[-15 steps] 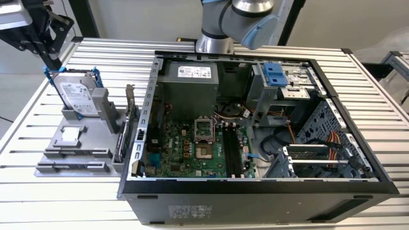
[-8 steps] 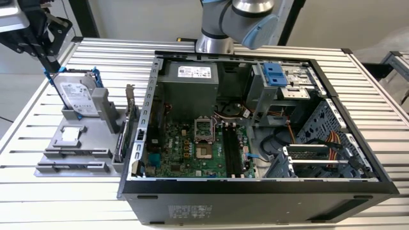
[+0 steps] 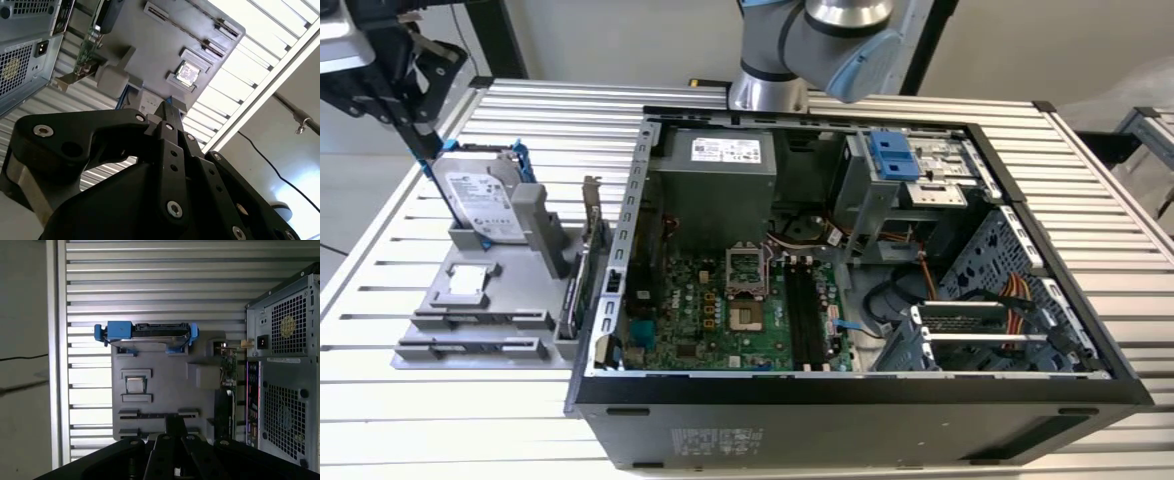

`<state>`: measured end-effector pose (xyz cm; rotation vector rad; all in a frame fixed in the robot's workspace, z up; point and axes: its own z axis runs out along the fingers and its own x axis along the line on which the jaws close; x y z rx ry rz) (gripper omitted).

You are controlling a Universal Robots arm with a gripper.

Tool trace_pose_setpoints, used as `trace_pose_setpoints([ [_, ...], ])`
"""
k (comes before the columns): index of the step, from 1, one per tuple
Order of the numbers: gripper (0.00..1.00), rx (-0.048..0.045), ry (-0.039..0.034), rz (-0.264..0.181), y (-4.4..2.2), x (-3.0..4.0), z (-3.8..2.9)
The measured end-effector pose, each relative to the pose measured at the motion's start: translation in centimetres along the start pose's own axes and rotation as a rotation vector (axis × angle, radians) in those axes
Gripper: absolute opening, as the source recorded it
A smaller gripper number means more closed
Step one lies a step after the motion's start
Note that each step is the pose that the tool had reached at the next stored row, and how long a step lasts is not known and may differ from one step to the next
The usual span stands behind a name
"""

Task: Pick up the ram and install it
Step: 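Reach for the ram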

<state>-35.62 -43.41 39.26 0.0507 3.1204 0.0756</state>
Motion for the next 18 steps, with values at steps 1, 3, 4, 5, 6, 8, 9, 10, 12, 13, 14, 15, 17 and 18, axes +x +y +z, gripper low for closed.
trace_pose_setpoints([
  [1,0.0,0.0,-0.0001,0.0,-0.1,-0.01,0.0],
  [3,0.0,0.0,0.0,0.0,-0.29,-0.01,-0.01],
  [4,0.0,0.0,0.0,0.0,-0.39,-0.02,-0.02],
  [5,0.0,-0.0001,-0.0001,0.0,-0.48,-0.02,-0.02],
  [6,0.0,0.0,0.0,0.0,-0.59,-0.02,-0.03],
  [8,0.0,0.0,-0.0001,0.0,-0.83,-0.03,-0.04],
  [9,0.0,0.0,0.0,0.0,-0.95,-0.04,-0.05],
  [10,0.0,0.0,0.0,0.0,-1.1,-0.04,-0.05],
  [12,0.0,0.0,0.0,0.0,-1.38,-0.05,-0.07],
  [13,0.0,0.0,0.0,0.0,-1.53,-0.05,-0.07],
  [14,0.0,0.0,-0.0001,0.0,-1.7,-0.06,-0.08],
  [15,0.0,0.0,0.0,0.0,-1.85,-0.06,-0.09],
  [17,0.0,0.0,0.0,0.0,-2.13,-0.07,-0.1],
  [18,0.0,-0.0001,-0.0001,0.0,-2.28,-0.08,-0.11],
])
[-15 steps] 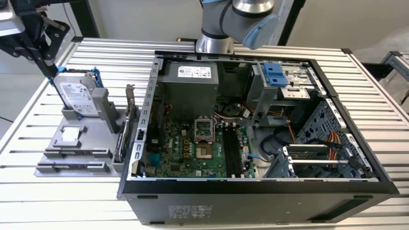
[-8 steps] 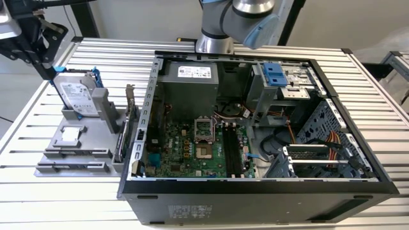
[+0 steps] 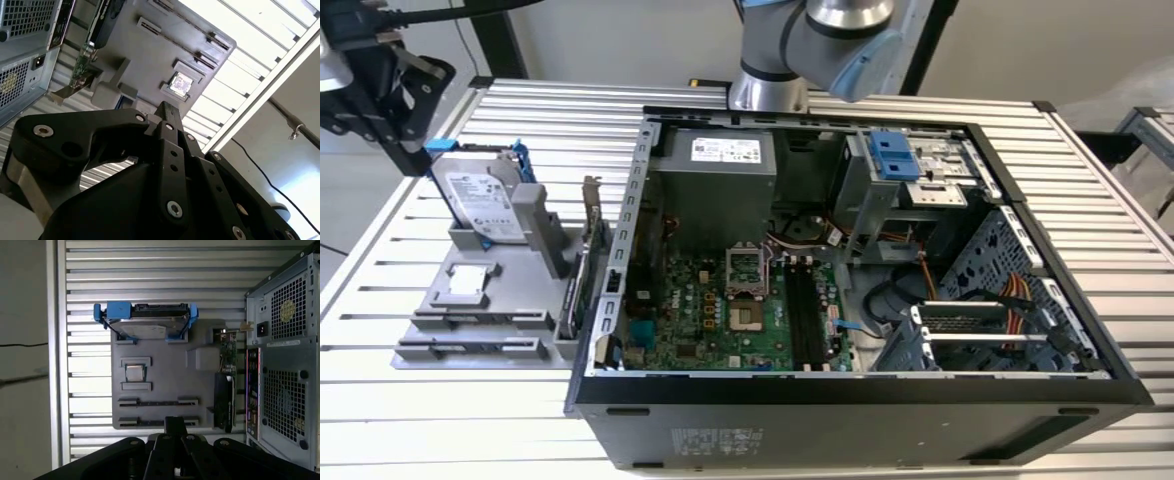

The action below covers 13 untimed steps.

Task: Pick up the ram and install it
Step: 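Reach for the ram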

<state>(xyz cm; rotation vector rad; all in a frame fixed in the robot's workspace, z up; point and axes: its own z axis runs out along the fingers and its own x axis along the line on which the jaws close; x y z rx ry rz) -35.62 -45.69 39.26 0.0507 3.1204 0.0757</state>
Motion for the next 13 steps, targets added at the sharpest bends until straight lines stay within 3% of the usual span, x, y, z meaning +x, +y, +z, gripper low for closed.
trace_pose_setpoints([
  [13,0.0,0.0,0.0,0.0,-1.78,-0.06,-0.09],
])
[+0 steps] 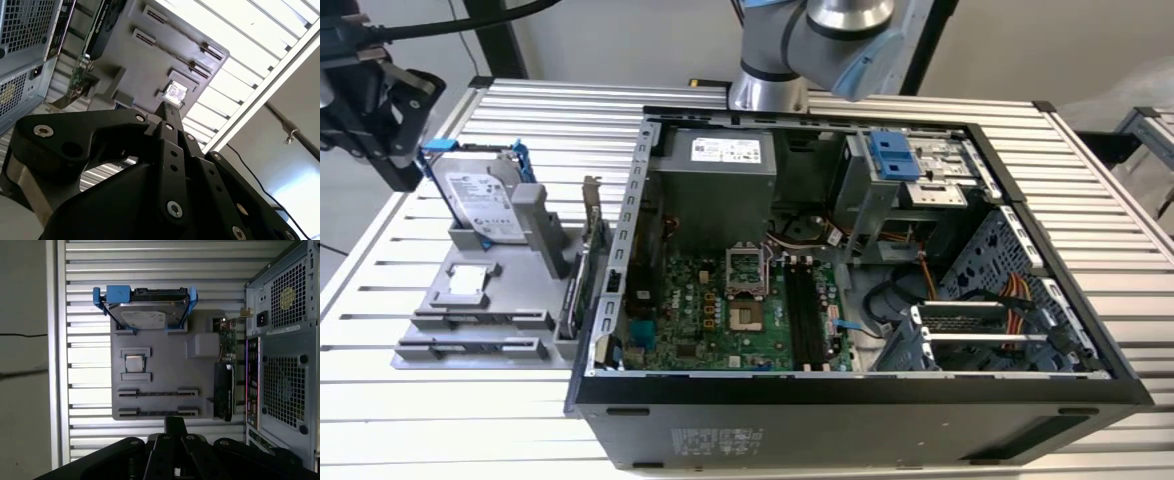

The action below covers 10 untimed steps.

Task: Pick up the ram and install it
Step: 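Reach for the ram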

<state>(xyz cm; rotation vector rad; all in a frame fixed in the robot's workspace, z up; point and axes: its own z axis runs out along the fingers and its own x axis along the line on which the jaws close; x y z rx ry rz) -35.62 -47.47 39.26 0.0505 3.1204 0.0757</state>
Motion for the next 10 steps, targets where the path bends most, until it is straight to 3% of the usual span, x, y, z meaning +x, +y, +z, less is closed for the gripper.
trace_pose_setpoints([
  [10,0.0,0.0001,0.0001,0.0,-1.24,-0.04,-0.07],
])
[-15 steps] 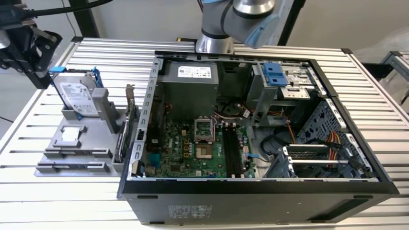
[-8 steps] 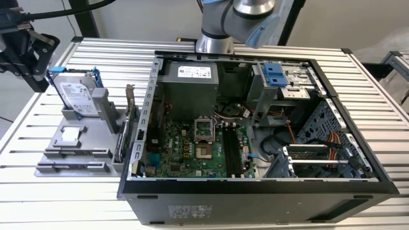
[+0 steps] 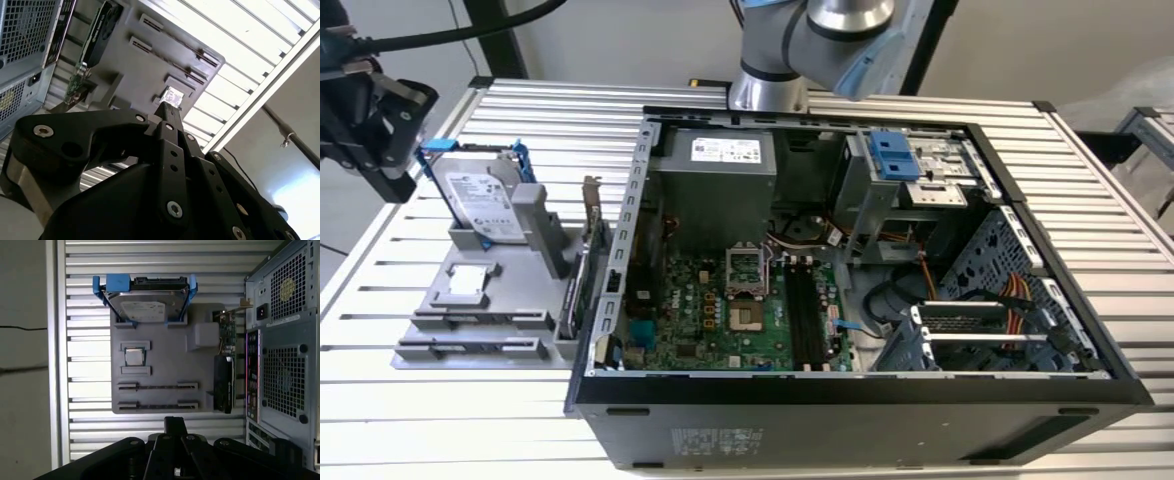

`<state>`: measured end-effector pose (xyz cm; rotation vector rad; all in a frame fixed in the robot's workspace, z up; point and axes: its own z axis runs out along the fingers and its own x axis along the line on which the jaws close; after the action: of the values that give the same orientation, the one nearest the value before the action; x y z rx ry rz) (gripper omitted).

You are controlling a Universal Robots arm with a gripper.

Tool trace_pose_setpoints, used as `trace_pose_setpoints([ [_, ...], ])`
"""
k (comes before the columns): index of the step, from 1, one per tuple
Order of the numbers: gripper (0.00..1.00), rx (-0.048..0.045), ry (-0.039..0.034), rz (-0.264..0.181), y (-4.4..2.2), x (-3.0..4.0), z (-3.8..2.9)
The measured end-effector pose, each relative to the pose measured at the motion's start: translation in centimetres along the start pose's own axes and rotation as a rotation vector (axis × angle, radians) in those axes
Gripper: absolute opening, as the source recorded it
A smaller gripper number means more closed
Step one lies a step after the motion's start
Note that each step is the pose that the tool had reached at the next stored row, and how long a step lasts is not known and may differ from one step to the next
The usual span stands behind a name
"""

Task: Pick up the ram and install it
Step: 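Reach for the ram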

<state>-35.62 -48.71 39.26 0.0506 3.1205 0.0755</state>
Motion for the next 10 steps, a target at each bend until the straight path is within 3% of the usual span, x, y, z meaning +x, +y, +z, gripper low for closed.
trace_pose_setpoints([
  [10,0.0,0.0,0.0,0.0,-0.8,-0.02,-0.04],
])
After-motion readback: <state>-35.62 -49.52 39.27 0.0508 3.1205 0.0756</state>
